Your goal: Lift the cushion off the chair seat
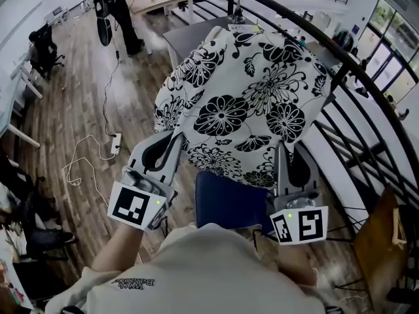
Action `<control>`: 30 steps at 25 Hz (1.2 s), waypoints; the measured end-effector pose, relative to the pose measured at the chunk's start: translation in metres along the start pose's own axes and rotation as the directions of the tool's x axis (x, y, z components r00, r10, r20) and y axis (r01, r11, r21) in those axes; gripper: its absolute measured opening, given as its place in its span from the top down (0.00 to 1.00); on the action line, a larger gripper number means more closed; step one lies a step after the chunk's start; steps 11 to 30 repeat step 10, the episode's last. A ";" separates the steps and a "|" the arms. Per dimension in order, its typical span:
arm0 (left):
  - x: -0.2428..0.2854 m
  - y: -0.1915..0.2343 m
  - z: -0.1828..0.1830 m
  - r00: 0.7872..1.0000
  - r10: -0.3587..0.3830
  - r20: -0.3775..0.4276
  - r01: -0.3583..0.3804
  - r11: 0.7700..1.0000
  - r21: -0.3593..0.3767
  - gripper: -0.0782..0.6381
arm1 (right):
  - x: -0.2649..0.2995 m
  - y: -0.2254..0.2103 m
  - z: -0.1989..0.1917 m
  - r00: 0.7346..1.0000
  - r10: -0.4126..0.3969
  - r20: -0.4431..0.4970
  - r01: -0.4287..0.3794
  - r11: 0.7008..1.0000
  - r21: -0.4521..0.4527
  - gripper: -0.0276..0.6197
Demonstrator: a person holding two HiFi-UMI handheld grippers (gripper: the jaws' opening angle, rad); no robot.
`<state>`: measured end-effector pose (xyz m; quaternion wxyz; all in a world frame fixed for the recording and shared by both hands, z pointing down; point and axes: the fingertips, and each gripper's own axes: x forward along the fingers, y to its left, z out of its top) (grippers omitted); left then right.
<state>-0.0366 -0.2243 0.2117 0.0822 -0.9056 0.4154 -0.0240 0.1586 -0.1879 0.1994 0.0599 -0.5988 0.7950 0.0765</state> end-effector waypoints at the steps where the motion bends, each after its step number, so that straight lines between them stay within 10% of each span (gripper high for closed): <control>1: 0.000 0.000 0.000 1.000 0.002 -0.002 -0.002 1.000 -0.002 0.88 | 0.000 0.000 0.000 1.000 0.001 -0.002 -0.001 1.000 -0.001 0.91; 30: 0.000 -0.001 0.000 1.000 0.005 -0.017 -0.005 1.000 -0.023 0.88 | 0.000 0.000 0.003 1.000 0.006 -0.025 -0.006 1.000 -0.006 0.91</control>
